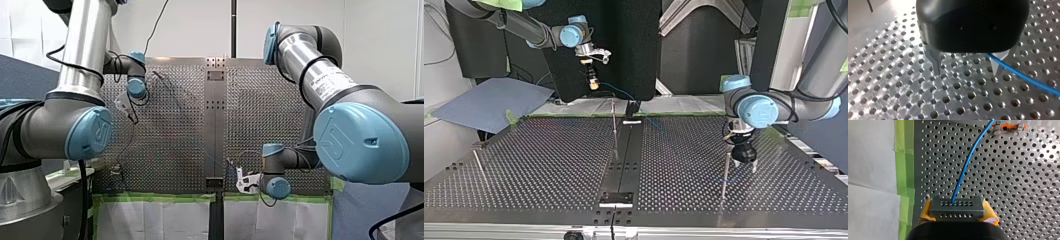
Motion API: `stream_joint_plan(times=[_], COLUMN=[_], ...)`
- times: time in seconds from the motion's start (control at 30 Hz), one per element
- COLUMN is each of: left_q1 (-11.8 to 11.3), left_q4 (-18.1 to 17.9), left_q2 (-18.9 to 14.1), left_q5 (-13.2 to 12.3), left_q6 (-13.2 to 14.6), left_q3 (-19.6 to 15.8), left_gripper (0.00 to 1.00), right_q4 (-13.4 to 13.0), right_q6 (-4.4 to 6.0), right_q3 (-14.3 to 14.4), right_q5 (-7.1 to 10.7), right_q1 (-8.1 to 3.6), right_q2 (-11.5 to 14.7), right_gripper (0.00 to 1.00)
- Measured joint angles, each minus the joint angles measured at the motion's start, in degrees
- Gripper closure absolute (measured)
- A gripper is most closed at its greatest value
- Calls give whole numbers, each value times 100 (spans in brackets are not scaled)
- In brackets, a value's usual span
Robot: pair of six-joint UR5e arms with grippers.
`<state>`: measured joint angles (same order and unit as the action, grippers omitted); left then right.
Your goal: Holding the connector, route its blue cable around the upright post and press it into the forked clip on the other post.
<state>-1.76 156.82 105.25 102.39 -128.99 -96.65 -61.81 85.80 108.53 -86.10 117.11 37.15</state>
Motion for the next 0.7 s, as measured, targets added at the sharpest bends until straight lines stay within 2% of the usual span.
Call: stream_joint_plan(times=[0.3, 0.53, 0.7], left_q1=[10, -13, -28], left_q4=[203, 46, 85], left_q2=[-78, -353, -451], left_q5=[-155, -162, -159], left_q6=[81, 75, 109], left_q3=[-27, -276, -355], left_gripper=[0, 0, 0], right_q4=[11, 18, 21], right_q6=[-14, -26, -35], right_q3=[1, 4, 5], right_q5=[4, 3, 4], right_q1=[1, 1, 1], right_q2=[0, 0, 0], right_gripper=[98, 98, 98])
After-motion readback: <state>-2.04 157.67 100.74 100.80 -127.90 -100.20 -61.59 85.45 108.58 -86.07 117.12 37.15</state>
